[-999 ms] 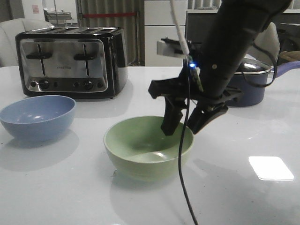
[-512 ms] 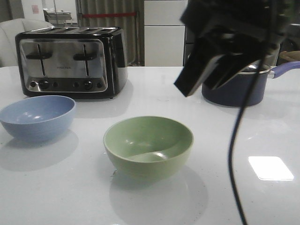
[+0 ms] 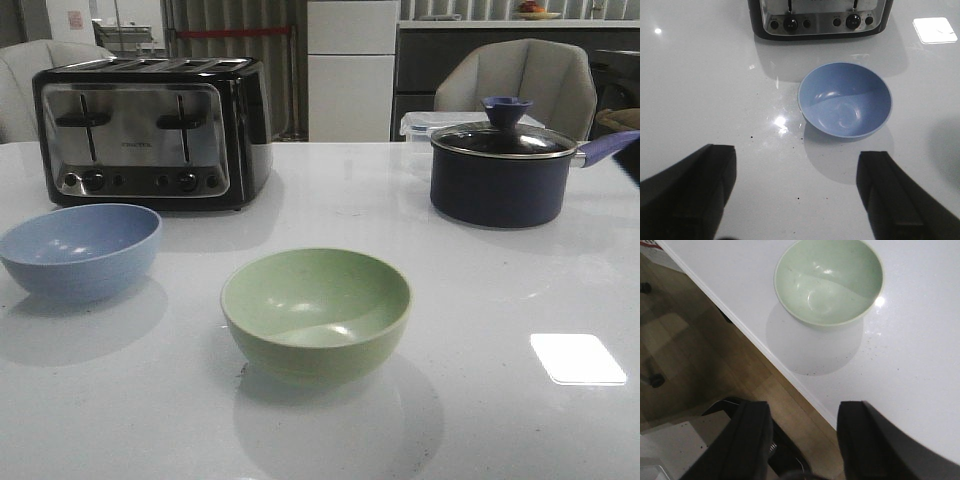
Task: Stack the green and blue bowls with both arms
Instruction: 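Release the green bowl and raise the right gripper away, then lower the left gripper to the blue bowl rim and grasp it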
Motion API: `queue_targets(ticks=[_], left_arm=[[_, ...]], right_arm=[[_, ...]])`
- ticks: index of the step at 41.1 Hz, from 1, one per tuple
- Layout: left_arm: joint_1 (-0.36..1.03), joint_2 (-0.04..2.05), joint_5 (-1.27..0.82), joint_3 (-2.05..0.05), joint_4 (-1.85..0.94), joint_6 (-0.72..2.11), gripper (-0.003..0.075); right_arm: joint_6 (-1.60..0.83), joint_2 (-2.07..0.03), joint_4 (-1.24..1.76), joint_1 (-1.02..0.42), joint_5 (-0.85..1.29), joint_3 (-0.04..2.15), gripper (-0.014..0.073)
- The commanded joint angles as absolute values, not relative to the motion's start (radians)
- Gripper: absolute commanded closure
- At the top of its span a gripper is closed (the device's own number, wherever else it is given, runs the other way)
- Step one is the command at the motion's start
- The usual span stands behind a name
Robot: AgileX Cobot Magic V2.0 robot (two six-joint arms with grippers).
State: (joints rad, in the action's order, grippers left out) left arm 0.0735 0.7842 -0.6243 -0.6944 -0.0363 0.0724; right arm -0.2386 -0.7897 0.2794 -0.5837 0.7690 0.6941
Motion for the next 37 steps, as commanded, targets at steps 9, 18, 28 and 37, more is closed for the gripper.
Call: queue_targets(ticks=[9,18,28,37], left_arm=[[0.078,1.041,-0.586,-0.859,-0.040,0.073,0.0113],[0.082,1.299,-0.594,-1.002,-0.042,0.073,0.0117],[0.086,1.561,-0.594,-1.144,-0.057,0.073,0.0117],[0.086,1.740,-0.587,-1.245,-0.061,0.073,0.0119]], right_arm=[[-0.233,-0.694,0.284,-0.585,0.730,0.719,0.0165],[-0.233,-0.694,0.284,-0.585,0.730,0.719,0.0165],[-0.233,-0.694,0.284,-0.585,0.730,0.719,0.0165],[-0.233,-0.694,0.284,-0.585,0.730,0.719,0.0165]])
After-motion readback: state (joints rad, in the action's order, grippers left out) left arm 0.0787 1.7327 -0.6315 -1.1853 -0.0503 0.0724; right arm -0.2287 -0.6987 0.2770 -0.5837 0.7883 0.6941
